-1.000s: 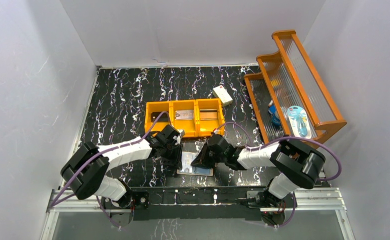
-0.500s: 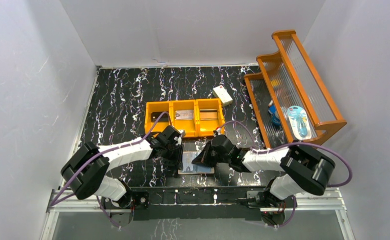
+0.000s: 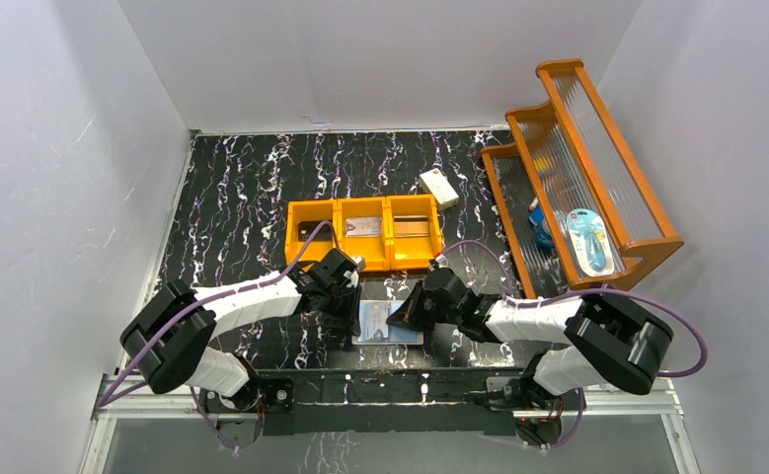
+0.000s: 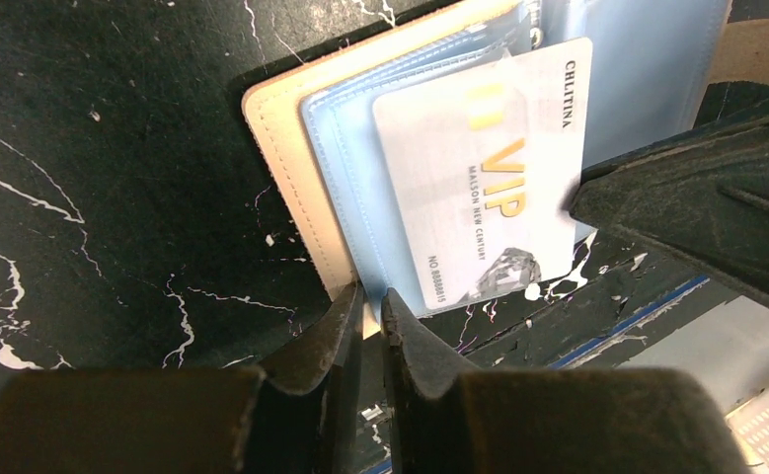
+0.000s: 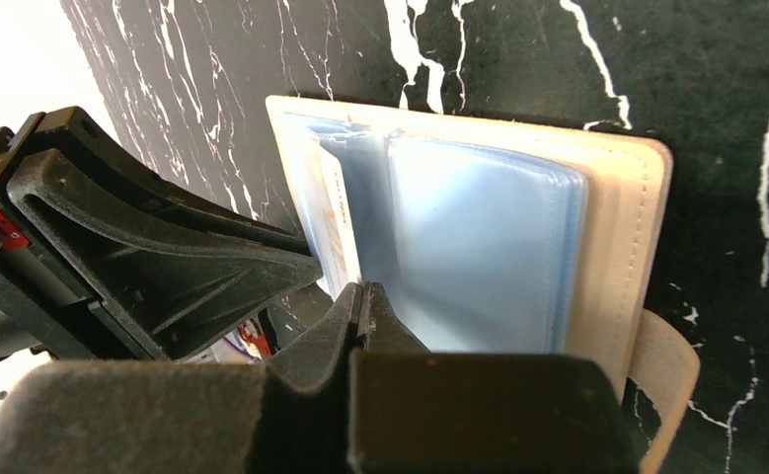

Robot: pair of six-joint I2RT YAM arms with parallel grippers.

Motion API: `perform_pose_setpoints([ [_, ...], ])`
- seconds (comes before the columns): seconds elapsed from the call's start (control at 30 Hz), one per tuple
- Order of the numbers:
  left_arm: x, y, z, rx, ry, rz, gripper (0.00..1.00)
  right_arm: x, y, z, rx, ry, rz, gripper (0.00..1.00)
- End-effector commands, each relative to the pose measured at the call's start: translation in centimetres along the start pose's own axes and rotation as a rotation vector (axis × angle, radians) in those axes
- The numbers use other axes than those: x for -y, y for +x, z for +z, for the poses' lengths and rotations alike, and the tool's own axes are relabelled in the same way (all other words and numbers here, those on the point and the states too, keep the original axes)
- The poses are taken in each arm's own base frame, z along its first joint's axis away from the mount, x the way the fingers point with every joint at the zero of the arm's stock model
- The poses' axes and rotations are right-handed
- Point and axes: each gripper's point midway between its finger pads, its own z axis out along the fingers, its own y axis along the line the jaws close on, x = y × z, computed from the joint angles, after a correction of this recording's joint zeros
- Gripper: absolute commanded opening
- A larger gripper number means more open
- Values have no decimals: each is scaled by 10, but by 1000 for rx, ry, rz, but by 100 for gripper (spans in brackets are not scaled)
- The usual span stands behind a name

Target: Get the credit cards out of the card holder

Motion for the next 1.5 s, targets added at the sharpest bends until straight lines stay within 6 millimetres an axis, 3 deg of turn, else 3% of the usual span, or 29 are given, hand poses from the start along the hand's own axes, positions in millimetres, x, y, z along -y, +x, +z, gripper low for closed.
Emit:
perform_pose_setpoints([
  [0.0,-6,12,0,-31,-29,-1,13,5,-5,-4,24,11,15,0],
  [0.27,18,-12,-25,48,24,22,35,20,-4,-4,12,102,48,7],
  [0.5,39,-24,-38,64,92,44,48,13,-8,-11,36,70,21,24],
  [0.7,50,-26,-35,32,128,68,49,10,-5,-8,11,73,13,32],
  [1.0,23,-22,-10,10,-7,-44,49,3,-12,-12,45,58,12,41],
  [1.47,10,-12,7,-2,-30,-103,39,-12,-9,-16,25,-12,-8,47],
])
